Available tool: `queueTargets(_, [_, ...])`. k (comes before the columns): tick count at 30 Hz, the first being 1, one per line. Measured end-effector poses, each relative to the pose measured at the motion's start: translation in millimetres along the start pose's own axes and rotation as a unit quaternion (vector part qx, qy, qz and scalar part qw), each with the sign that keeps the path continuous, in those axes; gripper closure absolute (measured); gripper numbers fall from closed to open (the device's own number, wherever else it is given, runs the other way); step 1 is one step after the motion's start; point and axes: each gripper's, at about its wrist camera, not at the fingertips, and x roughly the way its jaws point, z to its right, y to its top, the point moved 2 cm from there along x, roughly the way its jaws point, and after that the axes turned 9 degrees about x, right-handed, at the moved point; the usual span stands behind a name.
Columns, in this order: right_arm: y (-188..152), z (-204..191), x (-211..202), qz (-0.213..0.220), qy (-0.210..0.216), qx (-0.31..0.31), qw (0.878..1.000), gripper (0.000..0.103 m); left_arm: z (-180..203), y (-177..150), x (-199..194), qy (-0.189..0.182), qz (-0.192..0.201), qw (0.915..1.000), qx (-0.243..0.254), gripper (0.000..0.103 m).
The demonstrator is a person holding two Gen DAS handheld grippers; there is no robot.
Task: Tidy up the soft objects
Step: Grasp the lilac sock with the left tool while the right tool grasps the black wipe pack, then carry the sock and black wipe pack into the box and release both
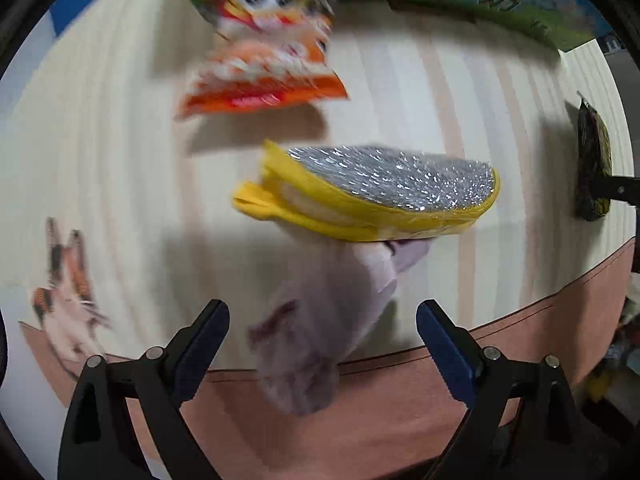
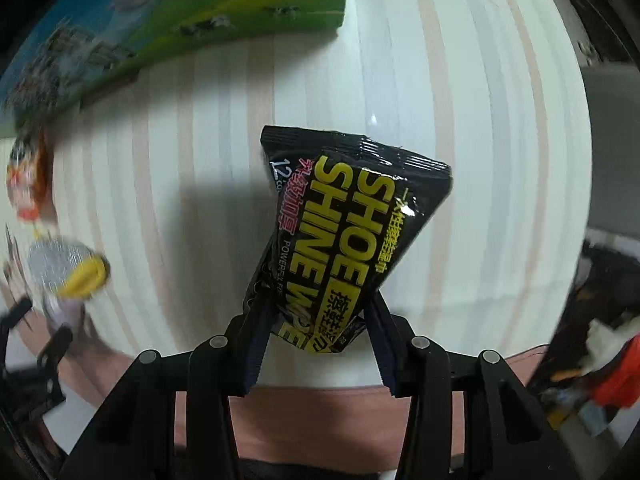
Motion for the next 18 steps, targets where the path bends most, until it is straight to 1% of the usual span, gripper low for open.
queueTargets(1, [0, 1, -4, 0.010, 0.004, 0.004, 1.000, 0.027, 0, 1, 4, -0.007, -0.004, 0.9999, -0.010, 0.026])
queueTargets(2, [1, 1, -8, 0.017, 0.014, 0.013, 1.000, 0.025, -1, 1, 7, -0.014, -0.005, 0.9997, -0.020, 0.043])
queueTargets(3, [3, 0, -9, 0.018, 0.022, 0.023, 0.999, 0.025, -3, 1, 9, -0.020, -0.006, 0.9993, -0.031, 0.051])
queueTargets(4, [5, 0, -7, 0.016, 0.034, 0.039, 0.999, 0.025, -5, 1, 9, -0.024, -0.001, 0.9985, -0.048, 0.052])
queueTargets(6, [11, 1, -2, 0.013, 0.041, 0.059, 0.997, 0.025, -5, 0, 7, -0.036, 0.000, 0.9973, -0.063, 0.057])
queueTargets(9, [9, -5, 4, 0.020, 0.034, 0.059, 0.998, 0.035, -4, -8, 5, -0.057, 0.000, 0.9938, -0.095, 0.057])
queueTargets(11, [1, -14, 5, 0.024, 0.013, 0.025, 0.999, 0.045, 1, -20, 4, -0.073, 0.001, 0.9909, -0.113, 0.057])
queueTargets(12, [-7, -24, 6, 0.023, 0.002, 0.002, 1.000, 0.048, 4, -25, 4, -0.079, 0.000, 0.9894, -0.122, 0.057])
queueTargets(13, [-16, -32, 8, 0.018, -0.006, -0.022, 1.000, 0.050, 9, -33, 5, -0.093, -0.002, 0.9867, -0.133, 0.057])
queueTargets(16, [-50, -46, 18, -0.002, -0.025, -0.086, 0.996, 0.050, 21, -50, 10, -0.126, -0.010, 0.9805, -0.151, 0.057])
queueTargets(18, [-71, -55, 24, -0.010, -0.038, -0.121, 0.992, 0.050, 25, -54, 16, -0.135, -0.017, 0.9785, -0.155, 0.057])
